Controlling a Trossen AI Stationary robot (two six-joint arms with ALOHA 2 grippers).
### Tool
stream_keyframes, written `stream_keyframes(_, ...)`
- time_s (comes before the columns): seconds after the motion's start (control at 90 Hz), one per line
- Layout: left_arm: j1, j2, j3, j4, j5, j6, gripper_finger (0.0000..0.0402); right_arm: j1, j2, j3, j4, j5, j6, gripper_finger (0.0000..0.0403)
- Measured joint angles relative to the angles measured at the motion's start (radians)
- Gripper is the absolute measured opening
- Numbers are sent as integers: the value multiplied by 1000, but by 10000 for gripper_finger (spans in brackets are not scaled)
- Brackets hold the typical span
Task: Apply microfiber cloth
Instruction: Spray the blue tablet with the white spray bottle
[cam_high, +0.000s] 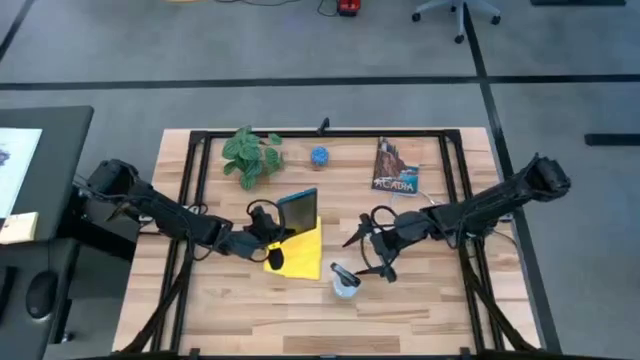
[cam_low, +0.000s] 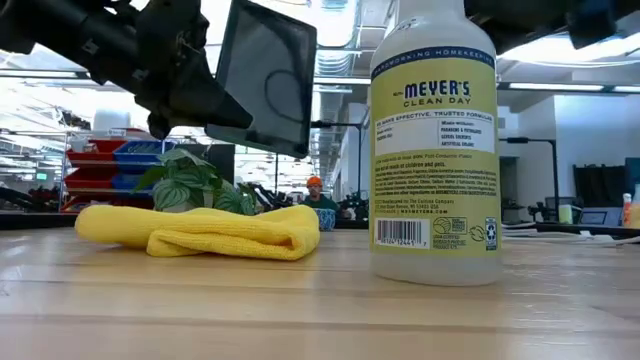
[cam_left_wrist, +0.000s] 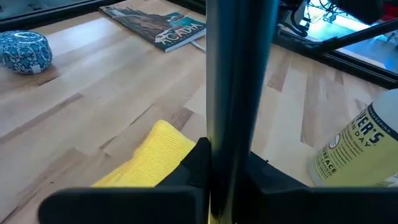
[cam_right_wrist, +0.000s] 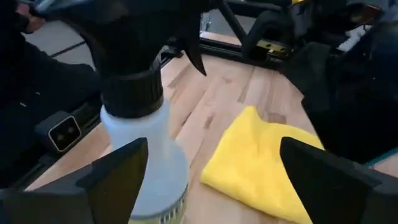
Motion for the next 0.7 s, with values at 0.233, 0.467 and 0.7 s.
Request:
stream_keyframes(0.233, 0, 0, 0, -1, 0, 3, 13, 22, 43, 110, -193, -28, -76, 377)
stream_keyframes(0.467, 0, 0, 0, -4, 0, 14, 13, 33, 16, 162, -312, -29, -38, 377)
stream_keyframes(0.7, 0, 0, 0, -8, 0, 23, 13, 63, 32, 169, -214, -30, -1, 377)
